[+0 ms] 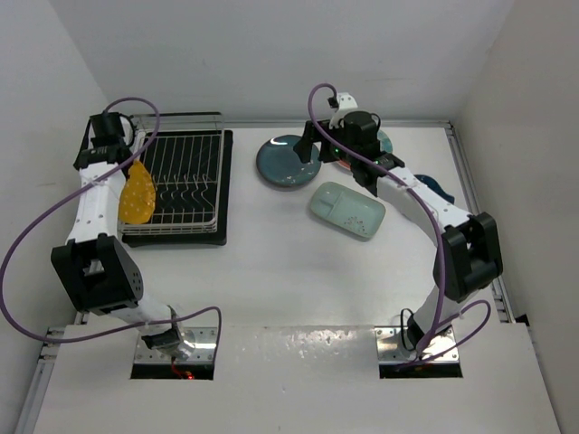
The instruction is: Load the plates into the dish rack
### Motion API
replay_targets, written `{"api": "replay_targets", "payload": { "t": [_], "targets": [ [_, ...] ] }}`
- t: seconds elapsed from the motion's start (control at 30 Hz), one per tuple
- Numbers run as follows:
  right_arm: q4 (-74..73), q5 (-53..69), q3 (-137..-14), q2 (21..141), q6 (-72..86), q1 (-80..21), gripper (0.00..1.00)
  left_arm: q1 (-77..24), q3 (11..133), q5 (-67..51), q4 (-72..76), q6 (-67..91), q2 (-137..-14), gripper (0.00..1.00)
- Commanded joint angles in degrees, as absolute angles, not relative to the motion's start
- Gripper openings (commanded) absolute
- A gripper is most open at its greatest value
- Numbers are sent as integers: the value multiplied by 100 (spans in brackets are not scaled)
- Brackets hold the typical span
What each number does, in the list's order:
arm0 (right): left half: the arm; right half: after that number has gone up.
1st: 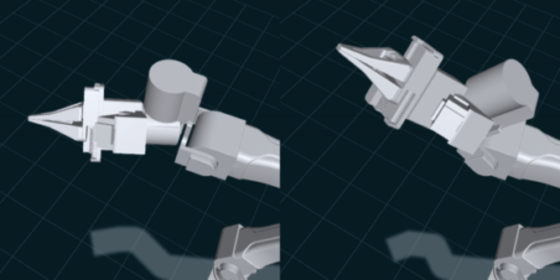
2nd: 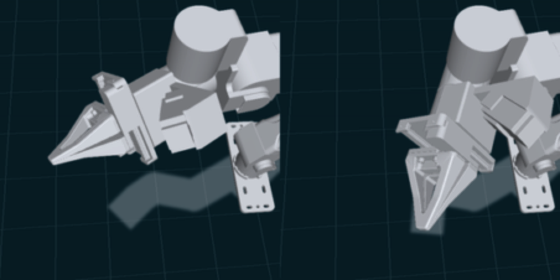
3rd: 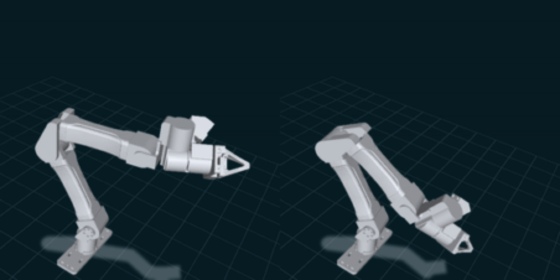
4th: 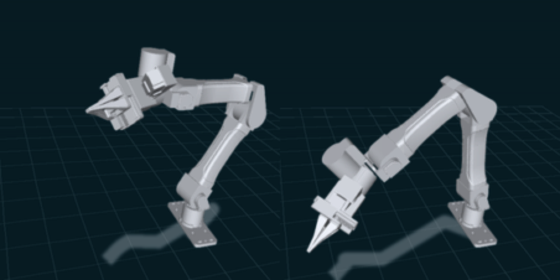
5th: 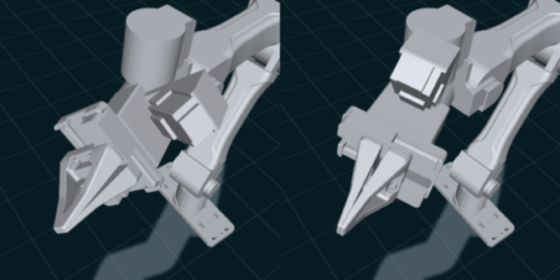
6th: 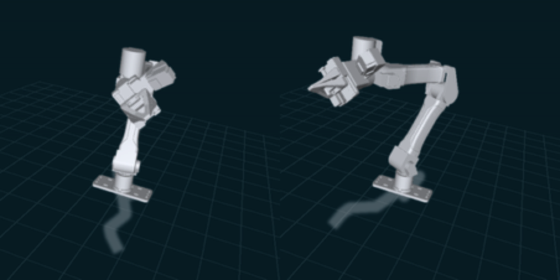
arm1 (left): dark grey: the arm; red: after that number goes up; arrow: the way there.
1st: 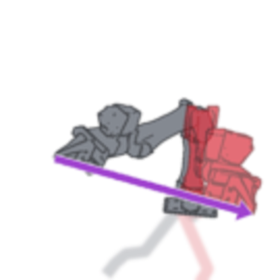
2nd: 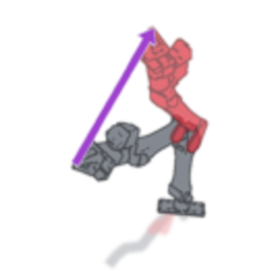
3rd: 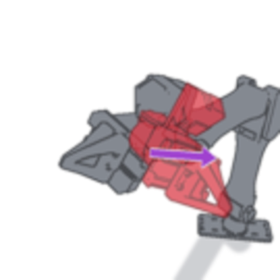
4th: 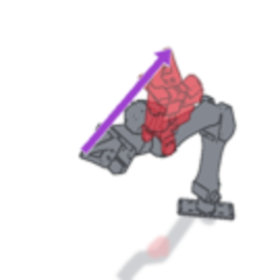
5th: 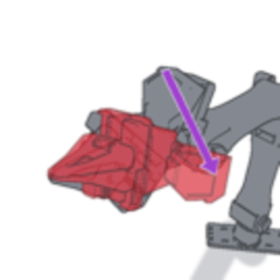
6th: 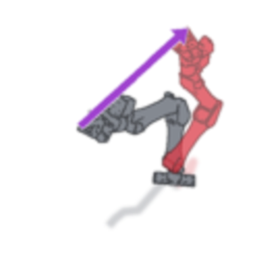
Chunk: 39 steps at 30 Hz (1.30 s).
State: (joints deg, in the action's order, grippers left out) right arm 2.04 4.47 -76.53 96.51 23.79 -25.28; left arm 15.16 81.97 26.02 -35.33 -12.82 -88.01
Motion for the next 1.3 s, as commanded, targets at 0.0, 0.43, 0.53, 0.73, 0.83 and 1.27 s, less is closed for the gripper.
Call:
{"api": "replay_targets", "payload": {
  "t": [0.0, 0.43, 0.53, 0.73, 0.83, 1.27],
  "targets": [
    [28, 430, -7682, 9457, 2434, -2470, 99, 1625, 8174, 2259, -3261, -968, -8569, 0],
    [-2309, -95, -7375, 9642, 3733, -591, 99, 1626, 9008, 1793, -3630, -914, -8754, 63],
    [-2539, -333, -7068, 9580, 4172, 208, 99, 1565, 9246, 1670, -3771, -914, -8815, 68],
    [-2259, -1282, -6408, 9483, 4693, 1186, 96, 1450, 9510, 1670, -4025, -1089, -8815, 71],
    [-2145, -1932, -6337, 9693, 4886, 1563, 92, 1397, 9632, 1565, -4157, -1212, -8755, 73],
    [-1908, -1530, -6890, 11293, 5300, 1986, 68, 1107, 9932, 1880, -4491, -1441, -8631, 74]
  ]
}}
